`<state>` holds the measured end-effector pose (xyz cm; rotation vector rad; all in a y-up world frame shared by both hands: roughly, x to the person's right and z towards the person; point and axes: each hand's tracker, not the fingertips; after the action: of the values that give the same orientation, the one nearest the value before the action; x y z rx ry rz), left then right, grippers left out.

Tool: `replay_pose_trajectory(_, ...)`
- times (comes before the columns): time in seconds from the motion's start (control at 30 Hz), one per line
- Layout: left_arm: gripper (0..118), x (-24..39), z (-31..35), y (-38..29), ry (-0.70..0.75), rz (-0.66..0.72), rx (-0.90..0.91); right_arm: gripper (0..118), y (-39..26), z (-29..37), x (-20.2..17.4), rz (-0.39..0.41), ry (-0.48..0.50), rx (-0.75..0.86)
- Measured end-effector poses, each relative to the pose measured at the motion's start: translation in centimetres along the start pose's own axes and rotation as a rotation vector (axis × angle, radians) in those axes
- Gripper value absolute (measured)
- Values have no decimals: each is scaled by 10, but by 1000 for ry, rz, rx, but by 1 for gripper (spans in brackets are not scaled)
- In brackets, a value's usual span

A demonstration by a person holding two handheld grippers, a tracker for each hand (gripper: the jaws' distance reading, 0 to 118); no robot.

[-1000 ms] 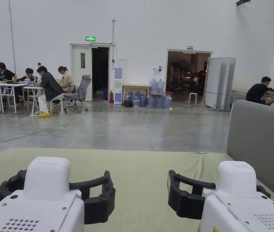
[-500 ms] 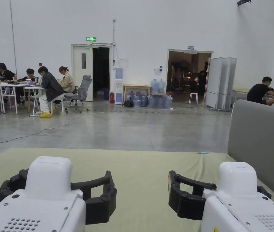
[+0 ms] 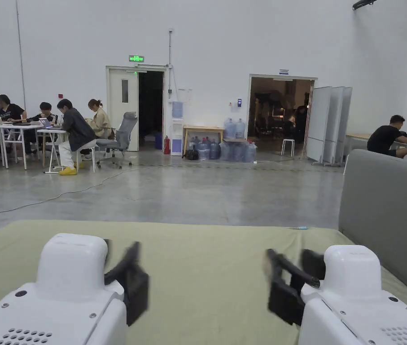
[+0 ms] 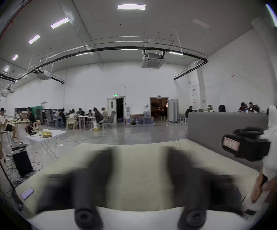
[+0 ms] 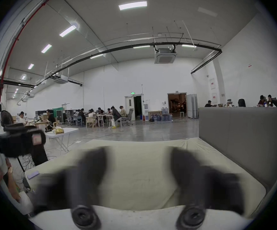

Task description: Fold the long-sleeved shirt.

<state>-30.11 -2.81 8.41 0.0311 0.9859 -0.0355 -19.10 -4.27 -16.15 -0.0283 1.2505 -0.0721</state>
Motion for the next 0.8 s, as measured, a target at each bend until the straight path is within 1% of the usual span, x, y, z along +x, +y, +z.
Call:
replay_pose_trajectory(0.03,0,1,-3,-1,3,-14,-57,0,0,-4,-4,39,-49,-26)
replay_pose_trajectory(0.07,0,4,-5,0,23,-30,-22,0,6,-5,-3,73,-134,-30)
replay_pose_trajectory(0.1,0,6,-7,-1,37,-57,-38,0,8,-7,-1,81,-120,-45)
replay_pose_trajectory(0.13,0,7,-7,-3,45,-67,-37,0,-4,-8,-2,63,-95,-48)
replay_pose_trajectory(0.17,0,6,-6,-3,39,-68,-41,0,-4,-8,1,32,-92,-56)
replay_pose_trajectory(0.23,0,5,-3,-4,7,-36,-41,0,-2,-8,6,-9,-73,-59)
replay_pose_trajectory(0.3,0,-6,1,-1,6,5,-45,0,-5,-7,2,-9,-68,-61)
replay_pose_trajectory(0.37,0,-23,9,0,49,10,-44,0,-7,-18,-14,4,-72,-64)
replay_pose_trajectory(0.4,0,-34,15,1,92,0,-44,0,-13,-25,-25,7,-76,-66)
replay_pose_trajectory(0.43,0,-48,23,2,144,-17,-49,0,-15,-32,-41,3,-57,-79)
replay_pose_trajectory(0.5,0,-80,41,-1,259,-37,-68,0,-20,-45,-79,-50,113,-123)
replay_pose_trajectory(0.53,0,-99,54,-1,323,-33,-85,0,-21,-46,-103,-68,215,-139)
replay_pose_trajectory(0.6,0,-136,78,-7,438,-14,-118,0,-28,-48,-154,-71,402,-178)
replay_pose_trajectory(0.63,0,-152,89,-9,484,0,-133,0,-30,-47,-173,-83,487,-187)
replay_pose_trajectory(0.67,0,-167,99,-12,526,20,-148,0,-37,-49,-188,-113,586,-210)
replay_pose_trajectory(0.7,0,-180,107,-18,543,39,-167,0,-40,-48,-201,-131,665,-226)
replay_pose_trajectory(0.77,0,-198,115,-31,572,57,-213,0,-47,-47,-213,-121,736,-228)
replay_pose_trajectory(0.8,0,-203,114,-39,554,53,-235,0,-51,-43,-213,-102,745,-216)
